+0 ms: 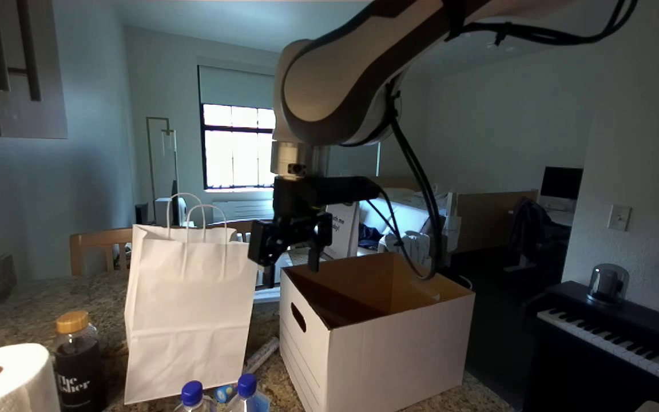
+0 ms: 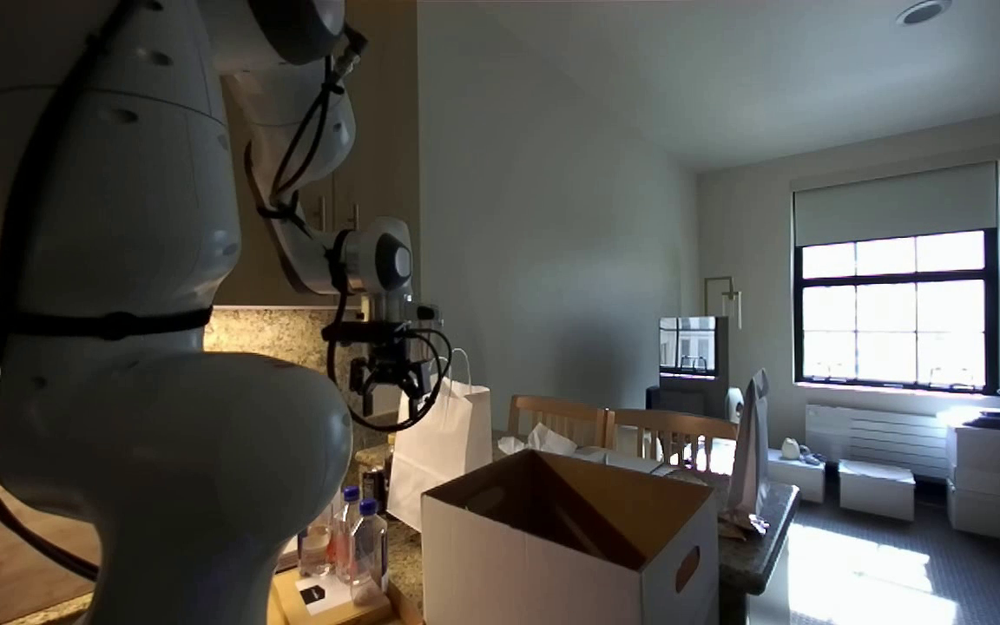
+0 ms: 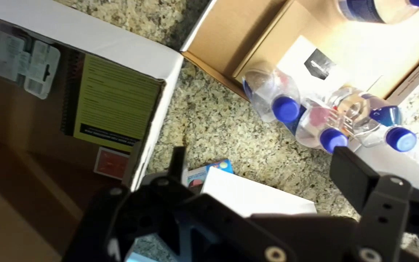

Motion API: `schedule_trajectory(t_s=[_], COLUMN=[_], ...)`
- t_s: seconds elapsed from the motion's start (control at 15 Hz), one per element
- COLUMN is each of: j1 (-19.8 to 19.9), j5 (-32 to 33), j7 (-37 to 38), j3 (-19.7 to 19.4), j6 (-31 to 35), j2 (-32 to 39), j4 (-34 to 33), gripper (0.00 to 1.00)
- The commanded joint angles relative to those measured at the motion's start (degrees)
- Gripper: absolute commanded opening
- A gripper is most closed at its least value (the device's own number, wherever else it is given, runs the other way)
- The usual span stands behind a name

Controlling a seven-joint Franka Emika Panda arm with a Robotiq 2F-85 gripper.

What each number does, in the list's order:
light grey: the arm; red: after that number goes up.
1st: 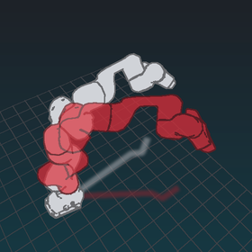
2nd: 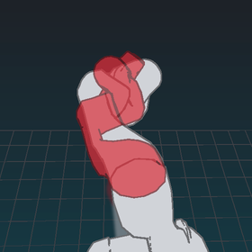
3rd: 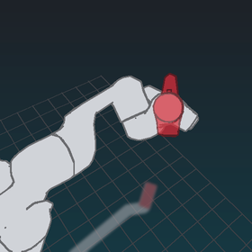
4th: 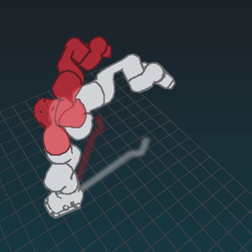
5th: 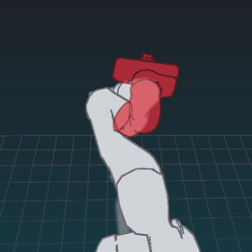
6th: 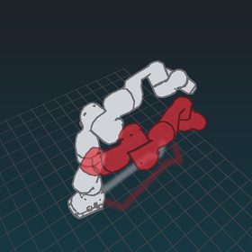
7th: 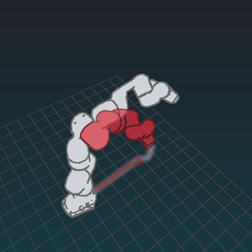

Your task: Place four empty bottles inside the white storage box

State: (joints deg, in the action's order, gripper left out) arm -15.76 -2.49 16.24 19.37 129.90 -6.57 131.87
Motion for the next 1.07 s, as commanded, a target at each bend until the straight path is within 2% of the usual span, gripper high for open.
schedule_trajectory(t_s=[0.0,0.2,0.47,0.6,1.0], j1=[-2.58,-5.09,-9.16,-10.17,-11.02], j5=[4.30,10.13,19.94,20.35,18.64], j7=[8.46,17.64,31.73,34.29,34.08], j3=[3.24,3.48,0.10,-1.33,-4.08], j6=[5.81,12.11,16.93,17.85,20.24], j2=[6.76,11.97,16.97,17.96,20.98], j4=[-1.85,-2.44,-2.22,-2.10,-2.14], gripper=[1.00,1.00,1.00,1.00,1.00])
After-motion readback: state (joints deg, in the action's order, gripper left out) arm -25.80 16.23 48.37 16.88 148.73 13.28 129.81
